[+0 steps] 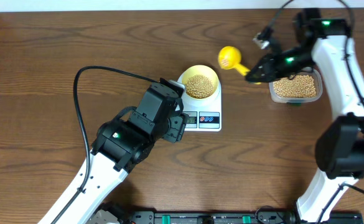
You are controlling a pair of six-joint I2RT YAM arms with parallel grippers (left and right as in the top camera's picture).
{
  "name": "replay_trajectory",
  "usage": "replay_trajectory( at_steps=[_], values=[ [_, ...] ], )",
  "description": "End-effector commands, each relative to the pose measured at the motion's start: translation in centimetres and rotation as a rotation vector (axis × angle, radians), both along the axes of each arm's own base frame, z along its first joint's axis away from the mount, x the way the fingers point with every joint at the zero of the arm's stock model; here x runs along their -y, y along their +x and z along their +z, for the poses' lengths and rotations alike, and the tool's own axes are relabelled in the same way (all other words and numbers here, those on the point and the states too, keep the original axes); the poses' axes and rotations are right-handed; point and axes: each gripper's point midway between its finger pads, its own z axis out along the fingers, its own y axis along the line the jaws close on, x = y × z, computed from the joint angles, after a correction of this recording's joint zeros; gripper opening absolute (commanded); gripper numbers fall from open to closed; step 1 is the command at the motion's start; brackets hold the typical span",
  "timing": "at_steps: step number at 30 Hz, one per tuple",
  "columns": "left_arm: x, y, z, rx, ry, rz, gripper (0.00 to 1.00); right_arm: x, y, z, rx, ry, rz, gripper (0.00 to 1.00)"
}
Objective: Scoop item into bowl and weigh 50g on scale
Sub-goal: 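Carry the scoop with the right gripper back over the soybean tub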
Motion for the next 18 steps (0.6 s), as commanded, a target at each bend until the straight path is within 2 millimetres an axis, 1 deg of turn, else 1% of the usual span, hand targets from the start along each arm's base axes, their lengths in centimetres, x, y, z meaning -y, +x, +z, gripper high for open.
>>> replay_trajectory(
  at_steps=[1, 5, 11, 15, 18],
  values=[
    [-0.1, 0.4, 1.3, 0.029, -0.015, 0.014, 0.69, 2.5, -0.1, 2.4, 0.057, 0.018, -0.055, 0.01],
    [-0.1, 0.4, 1.3, 0.029, -0.015, 0.014, 0.69, 5.9, -0.5, 2.9, 0.046, 0.013, -0.128, 0.01],
    [-0.1, 0.4, 1.2, 0.029, -0.015, 0.014, 0.69, 11.2, -2.0, 1.5, -0.047, -0.097, -0.233, 0.01],
    [-0.1, 0.4, 1.2, 0.029, -0.015, 0.014, 0.69, 13.7, -3.0, 0.7, -0.096, -0.173, -0.271, 0.01],
    [-0.1, 0.4, 1.2, 0.029, -0.015, 0.014, 0.69, 15.2, -3.6, 0.1, -0.123, -0.227, -0.291, 0.01]
  ],
)
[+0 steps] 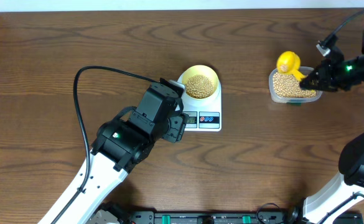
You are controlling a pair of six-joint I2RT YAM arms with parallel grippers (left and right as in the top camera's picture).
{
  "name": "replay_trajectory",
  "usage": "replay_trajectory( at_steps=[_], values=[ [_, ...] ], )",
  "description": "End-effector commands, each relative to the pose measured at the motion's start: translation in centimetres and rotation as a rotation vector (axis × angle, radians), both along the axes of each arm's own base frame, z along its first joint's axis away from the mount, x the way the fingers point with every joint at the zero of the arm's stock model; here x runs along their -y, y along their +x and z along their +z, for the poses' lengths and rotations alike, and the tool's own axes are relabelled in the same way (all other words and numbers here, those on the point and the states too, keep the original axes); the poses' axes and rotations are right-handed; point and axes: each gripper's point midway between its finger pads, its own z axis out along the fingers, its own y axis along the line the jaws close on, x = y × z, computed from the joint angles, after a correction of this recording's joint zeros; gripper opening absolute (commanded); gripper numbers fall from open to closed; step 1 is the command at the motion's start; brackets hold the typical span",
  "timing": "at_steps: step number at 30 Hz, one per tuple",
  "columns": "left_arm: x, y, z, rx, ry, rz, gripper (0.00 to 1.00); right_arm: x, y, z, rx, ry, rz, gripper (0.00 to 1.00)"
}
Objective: Scoop item into bowl and weigh 50g on scale
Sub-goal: 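Carry the scoop with the right gripper back over the soybean tub, then tip the scoop to empty soybeans back into the tub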
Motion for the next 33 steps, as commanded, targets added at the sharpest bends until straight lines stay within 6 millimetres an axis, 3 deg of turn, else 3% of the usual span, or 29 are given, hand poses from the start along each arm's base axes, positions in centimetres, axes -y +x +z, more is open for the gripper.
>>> replay_trajectory(
  at_steps=[1, 6, 16, 24, 33],
  values=[
    [-0.1, 0.4, 1.2, 0.029, -0.015, 0.013, 0.69, 1.9, -0.9, -0.2, -0.014, -0.089, -0.003, 0.01],
    [-0.1, 0.4, 1.2, 0.029, -0.015, 0.014, 0.69, 3.3, -1.2, -0.9, -0.044, -0.165, -0.025, 0.01],
    [-0.1, 0.4, 1.2, 0.029, -0.015, 0.014, 0.69, 4.7, 0.7, -1.6, 0.005, -0.27, -0.064, 0.01],
    [-0.1, 0.4, 1.2, 0.029, -0.015, 0.014, 0.69, 4.2, 1.9, -2.0, 0.027, -0.376, -0.034, 0.01],
    [-0.1, 0.4, 1.2, 0.029, -0.015, 0.013, 0.69, 3.4, 1.8, -2.4, -0.006, -0.447, -0.021, 0.01]
  ],
)
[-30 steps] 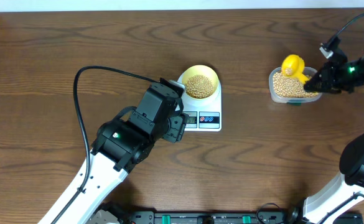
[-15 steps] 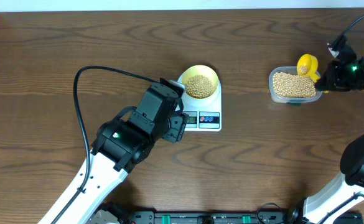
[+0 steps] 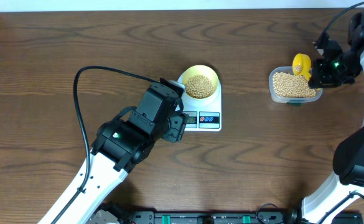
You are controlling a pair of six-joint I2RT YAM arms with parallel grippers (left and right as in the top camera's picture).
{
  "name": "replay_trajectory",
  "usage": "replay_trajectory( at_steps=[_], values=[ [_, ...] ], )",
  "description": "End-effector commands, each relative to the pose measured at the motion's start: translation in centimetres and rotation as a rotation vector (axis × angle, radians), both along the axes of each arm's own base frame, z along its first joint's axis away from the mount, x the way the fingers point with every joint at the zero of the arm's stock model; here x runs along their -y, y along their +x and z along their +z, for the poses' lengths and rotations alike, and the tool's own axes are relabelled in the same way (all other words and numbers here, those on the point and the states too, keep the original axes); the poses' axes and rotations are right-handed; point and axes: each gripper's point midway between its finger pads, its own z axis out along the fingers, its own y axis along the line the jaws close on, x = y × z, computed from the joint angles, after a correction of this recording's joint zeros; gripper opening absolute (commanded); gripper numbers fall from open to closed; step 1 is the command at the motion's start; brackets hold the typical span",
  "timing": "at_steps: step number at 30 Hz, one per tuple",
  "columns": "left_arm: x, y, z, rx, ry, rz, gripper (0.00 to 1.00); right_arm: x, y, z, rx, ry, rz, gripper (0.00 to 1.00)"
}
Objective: Scoop item into bowl and weigh 50g on scale
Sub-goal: 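Tip the scoop to empty soybeans back into the tub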
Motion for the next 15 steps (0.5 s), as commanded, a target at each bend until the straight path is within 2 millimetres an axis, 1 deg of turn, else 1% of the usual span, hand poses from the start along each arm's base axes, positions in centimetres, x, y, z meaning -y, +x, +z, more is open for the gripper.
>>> replay_trajectory(
  at_steps=[1, 10, 15],
  values=[
    [-0.1, 0.4, 1.2, 0.029, -0.015, 0.013, 0.69, 0.2, -0.3, 0.5, -0.001, -0.038, -0.023, 0.01],
    [-0.1, 0.4, 1.3, 0.029, -0.015, 0.013, 0.69, -0.1, -1.8, 0.4, -0.067, -0.035, -0.046, 0.01],
    [-0.1, 0.3, 1.2, 0.029, -0.015, 0.013, 0.69, 0.2, -2.4, 0.3, -0.1, -0.082, -0.059, 0.01]
  ],
)
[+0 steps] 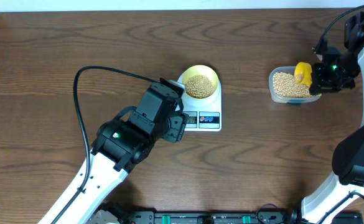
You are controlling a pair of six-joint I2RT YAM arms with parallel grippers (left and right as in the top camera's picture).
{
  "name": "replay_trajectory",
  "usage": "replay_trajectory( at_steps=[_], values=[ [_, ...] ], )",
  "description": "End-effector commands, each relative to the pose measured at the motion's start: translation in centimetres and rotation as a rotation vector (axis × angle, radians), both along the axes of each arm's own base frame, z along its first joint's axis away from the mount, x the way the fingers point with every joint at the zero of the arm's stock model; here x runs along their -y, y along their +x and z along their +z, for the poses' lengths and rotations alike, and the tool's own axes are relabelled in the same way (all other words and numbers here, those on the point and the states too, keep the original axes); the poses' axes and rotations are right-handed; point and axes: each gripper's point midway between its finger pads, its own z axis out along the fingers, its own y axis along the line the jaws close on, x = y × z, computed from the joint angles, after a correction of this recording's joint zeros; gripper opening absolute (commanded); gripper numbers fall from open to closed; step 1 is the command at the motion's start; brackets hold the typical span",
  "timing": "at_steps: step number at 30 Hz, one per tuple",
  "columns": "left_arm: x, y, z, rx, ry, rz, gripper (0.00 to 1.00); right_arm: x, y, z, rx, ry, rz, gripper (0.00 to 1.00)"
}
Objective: Scoop item into bowl and weigh 50g on scale
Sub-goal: 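Tip the scoop to empty soybeans back into the tub, then move the empty scoop with the right gripper back into the yellow bowl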
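A yellow bowl (200, 83) holding soybeans sits on the white scale (201, 111) in the middle of the table. At the right stands a clear container (292, 86) of soybeans. My right gripper (317, 76) is shut on the handle of a yellow scoop (302, 73), whose bowl dips into the container's right side. My left gripper (183, 89) is at the scale's left edge beside the bowl; its fingers are hidden by the wrist, so its state is unclear.
A black cable (101, 74) loops from the left arm over the table's left half. The right arm (362, 56) rises along the right edge. A black rail (206, 218) runs along the front edge.
The scoop has dropped from the container's upper right rim down into the soybeans at its right side, with the right gripper following. The left arm has not moved.
The right gripper held the yellow scoop between the bowl and the container. Then the scoop was above the container's near-left part, later at its upper right rim, and now it sits in the beans. Bowl, scale and left arm stayed put.
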Motion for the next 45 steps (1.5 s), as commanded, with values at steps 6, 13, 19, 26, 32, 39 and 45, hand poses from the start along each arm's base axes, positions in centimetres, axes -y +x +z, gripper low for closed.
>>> replay_trajectory(
  at_steps=[6, 13, 19, 26, 32, 39, 45],
  values=[
    [-0.1, 0.4, 1.2, 0.029, -0.015, 0.014, 0.69, 0.1, -0.1, 0.4, -0.005, -0.134, 0.011, 0.01],
    [-0.1, 0.4, 1.2, 0.029, -0.015, 0.014, 0.69, -0.7, -0.1, 0.4, -0.018, -0.22, 0.034, 0.01],
    [-0.1, 0.4, 1.2, 0.029, -0.015, 0.014, 0.69, -0.5, -0.2, 0.5, -0.026, -0.32, 0.045, 0.01],
    [-0.1, 0.4, 1.2, 0.029, -0.015, 0.014, 0.69, -0.6, -0.4, 0.8, -0.036, -0.401, 0.03, 0.01],
    [-0.1, 0.4, 1.3, 0.029, -0.015, 0.014, 0.69, -1.0, -0.8, 1.1, -0.052, -0.461, 0.046, 0.01],
    [-0.1, 0.4, 1.2, 0.029, -0.015, 0.014, 0.69, -2.1, -1.0, 1.2, -0.054, -0.489, 0.091, 0.01],
    [-0.1, 0.4, 1.2, 0.029, -0.015, 0.014, 0.69, -2.8, -1.0, 1.4, -0.049, -0.523, 0.136, 0.01]
  ],
)
